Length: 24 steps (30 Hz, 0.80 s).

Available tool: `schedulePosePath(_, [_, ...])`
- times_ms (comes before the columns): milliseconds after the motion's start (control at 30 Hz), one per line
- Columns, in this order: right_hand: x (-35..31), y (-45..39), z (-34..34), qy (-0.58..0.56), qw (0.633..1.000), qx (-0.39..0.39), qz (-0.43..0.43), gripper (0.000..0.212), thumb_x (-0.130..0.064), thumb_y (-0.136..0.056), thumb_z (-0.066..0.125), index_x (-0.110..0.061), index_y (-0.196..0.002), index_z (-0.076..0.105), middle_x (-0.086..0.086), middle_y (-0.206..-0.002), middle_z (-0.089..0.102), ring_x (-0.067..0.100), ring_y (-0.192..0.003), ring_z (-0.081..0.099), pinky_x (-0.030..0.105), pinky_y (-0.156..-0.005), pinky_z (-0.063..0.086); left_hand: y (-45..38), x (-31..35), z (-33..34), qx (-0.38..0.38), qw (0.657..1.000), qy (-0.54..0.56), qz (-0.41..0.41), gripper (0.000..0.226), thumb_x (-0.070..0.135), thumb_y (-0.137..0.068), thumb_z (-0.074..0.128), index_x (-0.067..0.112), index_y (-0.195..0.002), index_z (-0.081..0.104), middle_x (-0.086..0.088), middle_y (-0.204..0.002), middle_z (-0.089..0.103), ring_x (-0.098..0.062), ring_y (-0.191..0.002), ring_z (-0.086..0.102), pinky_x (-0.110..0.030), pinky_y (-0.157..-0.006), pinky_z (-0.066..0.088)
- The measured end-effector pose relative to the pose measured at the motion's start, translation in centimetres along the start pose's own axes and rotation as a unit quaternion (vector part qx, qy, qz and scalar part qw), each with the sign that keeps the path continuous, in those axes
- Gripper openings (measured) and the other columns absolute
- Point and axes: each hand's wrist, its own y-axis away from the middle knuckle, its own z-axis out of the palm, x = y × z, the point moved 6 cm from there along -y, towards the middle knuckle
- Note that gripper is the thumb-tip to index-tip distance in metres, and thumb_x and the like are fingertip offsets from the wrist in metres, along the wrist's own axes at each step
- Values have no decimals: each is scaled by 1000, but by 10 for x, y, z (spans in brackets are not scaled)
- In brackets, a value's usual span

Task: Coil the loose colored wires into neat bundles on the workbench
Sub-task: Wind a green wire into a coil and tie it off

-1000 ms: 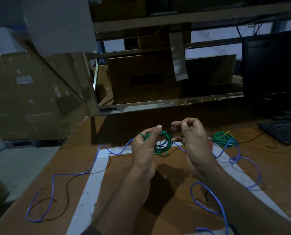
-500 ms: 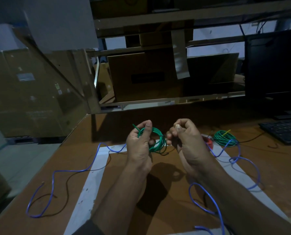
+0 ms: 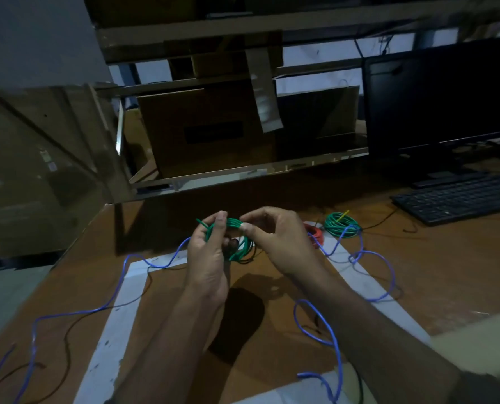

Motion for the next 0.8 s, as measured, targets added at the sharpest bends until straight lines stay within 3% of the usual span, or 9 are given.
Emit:
schedulePosePath(167, [5,-1,1,48,999,-7,20,29,-29,-86,79,-25,-114,70,-10,-105,71,3,-99,67,25,-78,61,3,1,4,-18,1000,1,-4,22,30,-98,64,21,-117,68,-2,-106,70,-13,-92,71,-26,-69,59])
schedulePosePath(267, [9,-4,-8,-6,999,34,38,23,-24,-88,78,-24,-110,72,-5,-104,72,10,-99,69,31,-78,63,7,4,13,-62,998,-25,15,38,37,-93,66,22,-127,66,1,-111,74,-12,-99,73,-24,-73,58])
schedulePosePath(400, [7,-4,-33,-85,988,112,57,21,-17,-88,79,-17,-107,72,3,-97,73,15,-92,73,27,-73,62,8,0,17,-74,996,-41,10,57,44,-88,70,23,-139,59,1,-130,69,-12,-120,67,-33,-91,56])
schedulePosePath(500, [3,3,-56,-108,981,150,58,23,-17,-88,79,-12,-109,71,8,-96,73,17,-88,74,23,-66,60,10,-3,20,-76,995,-65,10,52,47,-89,67,20,-134,63,2,-112,73,-12,-110,69,-33,-86,56])
schedulePosePath(567, [3,9,-73,-107,978,166,62,23,-17,-88,79,-12,-109,71,9,-97,73,18,-87,74,28,-68,62,14,-2,22,-81,992,-94,24,49,49,-87,67,20,-127,67,3,-98,72,-9,-101,69,-31,-82,55])
schedulePosePath(667, [9,22,-105,-128,970,194,73,16,-14,-90,77,-10,-104,69,9,-93,73,16,-79,74,26,-63,61,21,1,30,-127,976,-170,58,43,48,-89,65,20,-121,69,4,-91,69,-9,-93,68,-34,-85,56])
schedulePosePath(800, [33,44,-160,-105,956,256,98,12,-17,-91,77,-17,-97,66,8,-92,71,21,-78,71,21,-59,56,36,-6,56,-186,958,-211,57,26,33,-93,68,16,-113,70,3,-85,70,-10,-84,65,-31,-75,53])
